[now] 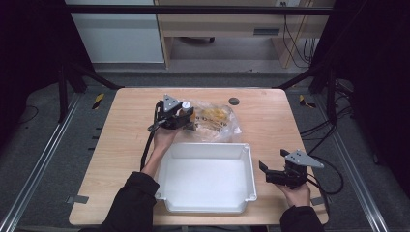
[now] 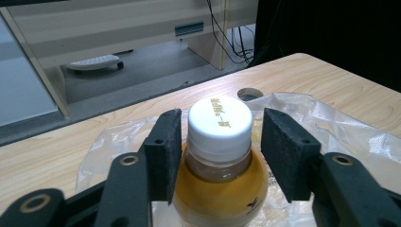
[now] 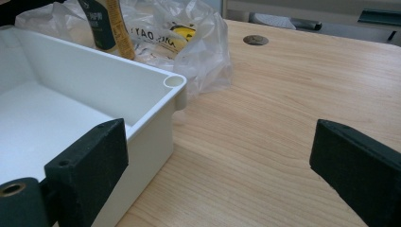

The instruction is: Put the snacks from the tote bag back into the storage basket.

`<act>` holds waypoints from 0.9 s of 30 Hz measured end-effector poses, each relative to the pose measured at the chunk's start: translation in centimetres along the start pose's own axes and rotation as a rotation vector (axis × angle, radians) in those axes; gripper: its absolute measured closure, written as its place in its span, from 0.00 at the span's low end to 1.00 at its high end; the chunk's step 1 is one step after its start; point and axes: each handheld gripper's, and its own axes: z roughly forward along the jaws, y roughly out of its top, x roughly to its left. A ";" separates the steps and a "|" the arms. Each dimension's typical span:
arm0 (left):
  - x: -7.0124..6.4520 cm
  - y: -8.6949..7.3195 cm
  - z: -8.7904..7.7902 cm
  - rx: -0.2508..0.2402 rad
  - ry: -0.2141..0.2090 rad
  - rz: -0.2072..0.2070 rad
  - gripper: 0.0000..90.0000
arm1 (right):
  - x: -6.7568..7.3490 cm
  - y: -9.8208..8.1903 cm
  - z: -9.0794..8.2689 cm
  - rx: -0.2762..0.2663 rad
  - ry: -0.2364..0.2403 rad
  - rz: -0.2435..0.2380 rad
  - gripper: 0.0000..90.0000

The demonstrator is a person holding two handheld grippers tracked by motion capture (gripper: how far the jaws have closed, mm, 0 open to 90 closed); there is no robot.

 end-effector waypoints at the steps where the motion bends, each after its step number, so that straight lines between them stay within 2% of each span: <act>1: 0.0 0.0 0.0 0.001 0.005 0.002 0.56 | 0.0 0.0 0.0 0.000 0.000 0.000 0.06; 9: 0.1 -0.1 0.2 0.002 0.002 -0.003 0.63 | 0.0 0.0 0.0 0.002 0.001 0.001 0.06; 27: -0.2 0.1 0.3 0.010 0.020 0.004 0.65 | 0.0 0.0 0.1 0.008 0.003 0.004 0.06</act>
